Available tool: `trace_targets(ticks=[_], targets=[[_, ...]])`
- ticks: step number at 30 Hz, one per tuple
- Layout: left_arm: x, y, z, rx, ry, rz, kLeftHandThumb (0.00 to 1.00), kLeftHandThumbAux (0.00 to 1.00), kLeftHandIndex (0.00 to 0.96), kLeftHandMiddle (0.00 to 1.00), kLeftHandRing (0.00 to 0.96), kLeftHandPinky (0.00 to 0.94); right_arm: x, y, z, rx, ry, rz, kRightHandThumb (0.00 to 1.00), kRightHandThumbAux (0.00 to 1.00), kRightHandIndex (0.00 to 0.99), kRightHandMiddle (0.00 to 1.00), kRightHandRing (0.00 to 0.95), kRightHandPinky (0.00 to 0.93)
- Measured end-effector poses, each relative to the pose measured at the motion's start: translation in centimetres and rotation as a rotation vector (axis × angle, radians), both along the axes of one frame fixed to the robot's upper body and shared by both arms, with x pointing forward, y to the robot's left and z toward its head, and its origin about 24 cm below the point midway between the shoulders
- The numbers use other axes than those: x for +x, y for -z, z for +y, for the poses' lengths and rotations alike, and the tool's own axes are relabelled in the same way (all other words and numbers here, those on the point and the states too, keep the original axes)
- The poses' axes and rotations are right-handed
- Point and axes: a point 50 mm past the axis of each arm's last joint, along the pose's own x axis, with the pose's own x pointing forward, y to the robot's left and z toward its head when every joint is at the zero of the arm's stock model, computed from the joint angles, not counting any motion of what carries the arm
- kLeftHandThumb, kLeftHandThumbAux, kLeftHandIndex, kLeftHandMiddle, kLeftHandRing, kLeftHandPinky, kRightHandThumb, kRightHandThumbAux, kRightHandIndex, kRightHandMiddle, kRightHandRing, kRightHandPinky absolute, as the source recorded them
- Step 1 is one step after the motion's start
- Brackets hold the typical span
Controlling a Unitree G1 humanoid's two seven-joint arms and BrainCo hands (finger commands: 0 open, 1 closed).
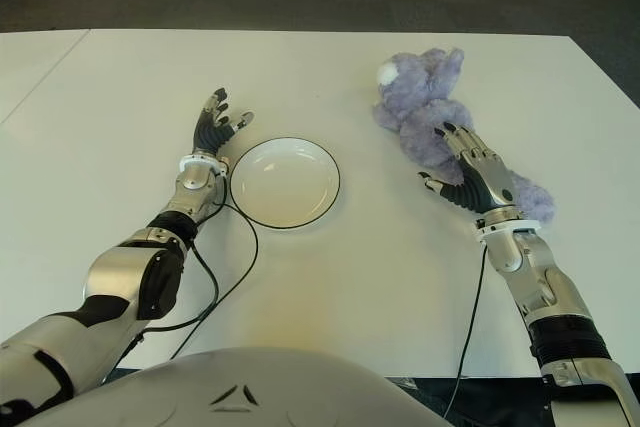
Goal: Put the doll into the plate.
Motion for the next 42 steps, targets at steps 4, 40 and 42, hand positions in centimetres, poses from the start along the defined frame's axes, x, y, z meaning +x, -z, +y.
trace_targets(ticks=[4,40,42], targets=[[0.0,0.0,0.0,0.000,0.000,0.000,0.084,0.709,0.054,0.077,0.083,0.112,0.4,0.1,0.0,0.004,-0.003,-0.007,0.392,0.513,0.000,0.000,0.049,0.214],[0.0,0.0,0.0,0.000,-0.002,-0.001,0.071,0.713,0.047,0.074,0.079,0.108,2.0,0.8,-0.8,0.010,0.009,-0.090,0.440,0.540,0.092,0.000,0.028,0.151],[0.0,0.0,0.0,0.000,-0.002,-0.001,0.070,0.717,0.047,0.076,0.079,0.103,2.0,0.7,-1.0,0.006,0.014,-0.099,0.449,0.542,0.092,0.000,0.018,0.140]])
